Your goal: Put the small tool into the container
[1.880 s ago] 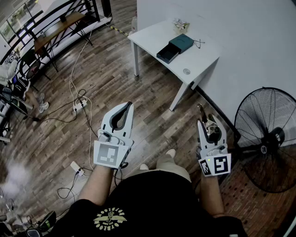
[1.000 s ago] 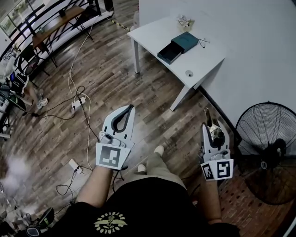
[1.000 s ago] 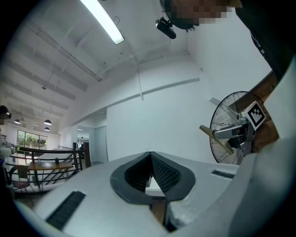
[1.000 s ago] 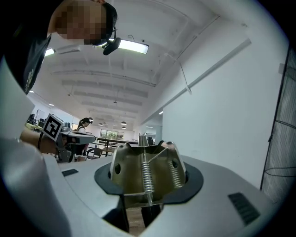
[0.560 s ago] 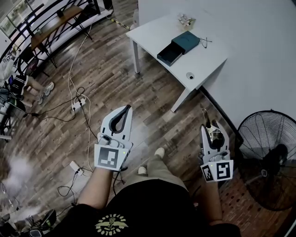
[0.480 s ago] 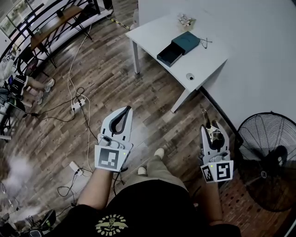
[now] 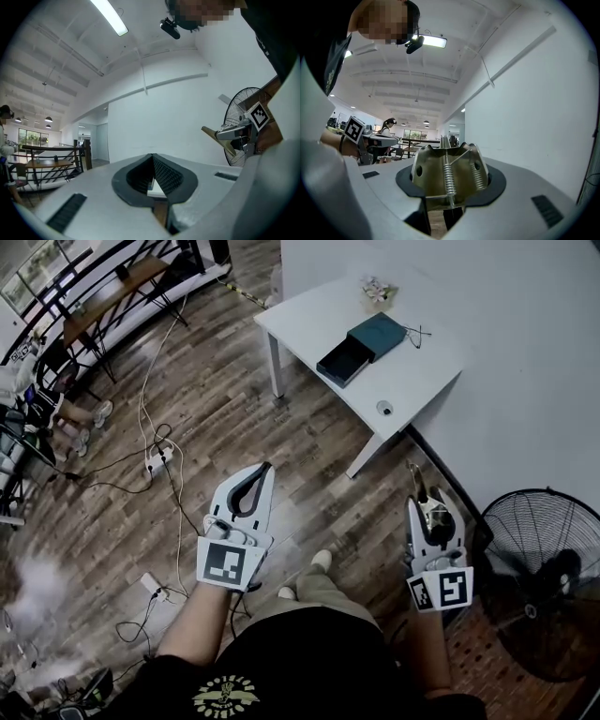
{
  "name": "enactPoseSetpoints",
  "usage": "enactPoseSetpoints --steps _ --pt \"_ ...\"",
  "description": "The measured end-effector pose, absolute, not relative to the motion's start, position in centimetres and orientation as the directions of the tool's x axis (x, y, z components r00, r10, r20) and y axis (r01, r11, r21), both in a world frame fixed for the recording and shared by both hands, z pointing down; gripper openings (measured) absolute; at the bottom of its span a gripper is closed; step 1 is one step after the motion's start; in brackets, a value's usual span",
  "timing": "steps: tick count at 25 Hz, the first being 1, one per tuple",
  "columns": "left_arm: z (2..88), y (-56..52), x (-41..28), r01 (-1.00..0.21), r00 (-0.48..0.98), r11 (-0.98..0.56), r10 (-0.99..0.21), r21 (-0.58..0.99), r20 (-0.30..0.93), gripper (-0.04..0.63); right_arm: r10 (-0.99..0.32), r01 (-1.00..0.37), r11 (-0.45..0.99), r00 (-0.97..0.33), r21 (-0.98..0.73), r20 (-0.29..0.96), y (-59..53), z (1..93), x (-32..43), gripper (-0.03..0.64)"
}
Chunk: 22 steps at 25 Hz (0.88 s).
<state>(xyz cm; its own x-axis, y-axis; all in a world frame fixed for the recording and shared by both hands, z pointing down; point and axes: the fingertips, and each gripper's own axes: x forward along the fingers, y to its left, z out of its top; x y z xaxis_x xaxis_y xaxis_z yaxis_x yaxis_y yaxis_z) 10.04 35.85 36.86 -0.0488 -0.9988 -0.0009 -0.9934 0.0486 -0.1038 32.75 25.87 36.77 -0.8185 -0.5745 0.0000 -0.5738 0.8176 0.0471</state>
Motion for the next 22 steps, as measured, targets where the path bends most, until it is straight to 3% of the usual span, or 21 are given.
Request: enactPoseSetpoints --steps 22 --pt "35.0 26.9 12.1 -0.99 -0.089 0.087 -0.996 -0.114 0.012 0.006 -0.556 -0.556 0.831 -0.831 -0.019 -0.014 15.0 37.2 35.9 0.176"
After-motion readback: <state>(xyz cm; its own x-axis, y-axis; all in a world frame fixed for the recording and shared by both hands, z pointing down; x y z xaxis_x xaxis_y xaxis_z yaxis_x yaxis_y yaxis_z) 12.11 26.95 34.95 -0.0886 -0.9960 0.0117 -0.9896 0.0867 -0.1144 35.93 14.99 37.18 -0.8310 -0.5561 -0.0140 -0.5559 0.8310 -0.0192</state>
